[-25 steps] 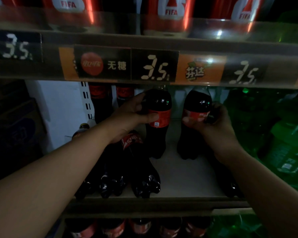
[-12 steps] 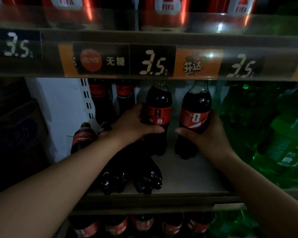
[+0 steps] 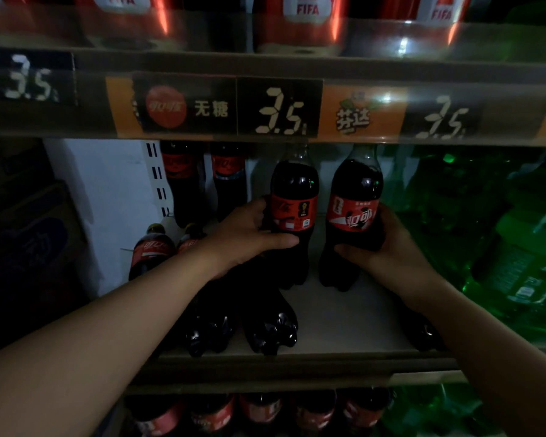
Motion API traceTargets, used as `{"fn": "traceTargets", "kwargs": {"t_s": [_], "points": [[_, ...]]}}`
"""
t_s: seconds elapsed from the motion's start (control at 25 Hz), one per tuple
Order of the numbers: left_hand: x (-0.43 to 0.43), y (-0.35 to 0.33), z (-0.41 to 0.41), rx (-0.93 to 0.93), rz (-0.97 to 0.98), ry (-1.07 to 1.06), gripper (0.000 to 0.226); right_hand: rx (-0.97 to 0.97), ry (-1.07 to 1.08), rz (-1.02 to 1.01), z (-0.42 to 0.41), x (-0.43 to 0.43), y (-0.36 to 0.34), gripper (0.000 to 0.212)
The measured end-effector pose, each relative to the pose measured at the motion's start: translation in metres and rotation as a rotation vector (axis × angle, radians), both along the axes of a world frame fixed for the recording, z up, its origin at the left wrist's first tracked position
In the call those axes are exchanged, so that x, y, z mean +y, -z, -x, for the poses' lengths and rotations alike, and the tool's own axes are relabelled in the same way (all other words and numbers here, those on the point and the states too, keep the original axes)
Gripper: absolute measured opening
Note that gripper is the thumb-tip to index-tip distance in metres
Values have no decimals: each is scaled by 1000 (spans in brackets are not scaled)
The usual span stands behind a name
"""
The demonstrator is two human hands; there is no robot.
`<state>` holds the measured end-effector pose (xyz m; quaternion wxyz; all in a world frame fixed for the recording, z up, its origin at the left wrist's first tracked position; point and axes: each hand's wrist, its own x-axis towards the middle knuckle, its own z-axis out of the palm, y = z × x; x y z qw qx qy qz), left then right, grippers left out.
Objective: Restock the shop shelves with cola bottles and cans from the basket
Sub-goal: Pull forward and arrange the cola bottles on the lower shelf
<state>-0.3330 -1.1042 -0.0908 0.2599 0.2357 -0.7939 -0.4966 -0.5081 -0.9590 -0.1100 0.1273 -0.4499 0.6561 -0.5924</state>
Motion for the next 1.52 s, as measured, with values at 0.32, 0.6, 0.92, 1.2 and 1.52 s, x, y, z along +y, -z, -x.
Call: {"fn": "traceTargets", "kwargs": {"t_s": [0.32, 0.6, 0.92, 1.2, 1.52], "points": [[3, 9, 16, 50, 138, -172, 89, 17, 98, 35, -2, -4, 5, 72], [-12, 4, 12, -88, 197, -56, 76, 57, 47, -70, 5, -4, 2, 68], [-49, 4, 40, -46, 236, -157, 85, 123, 66, -126, 21, -59, 0, 63], [-104, 12, 74, 7, 242, -214, 92, 272, 173, -222, 40, -113, -6, 48], [-122, 12, 92, -15, 282, -250, 70, 269, 154, -207, 56, -136, -4, 47]]}}
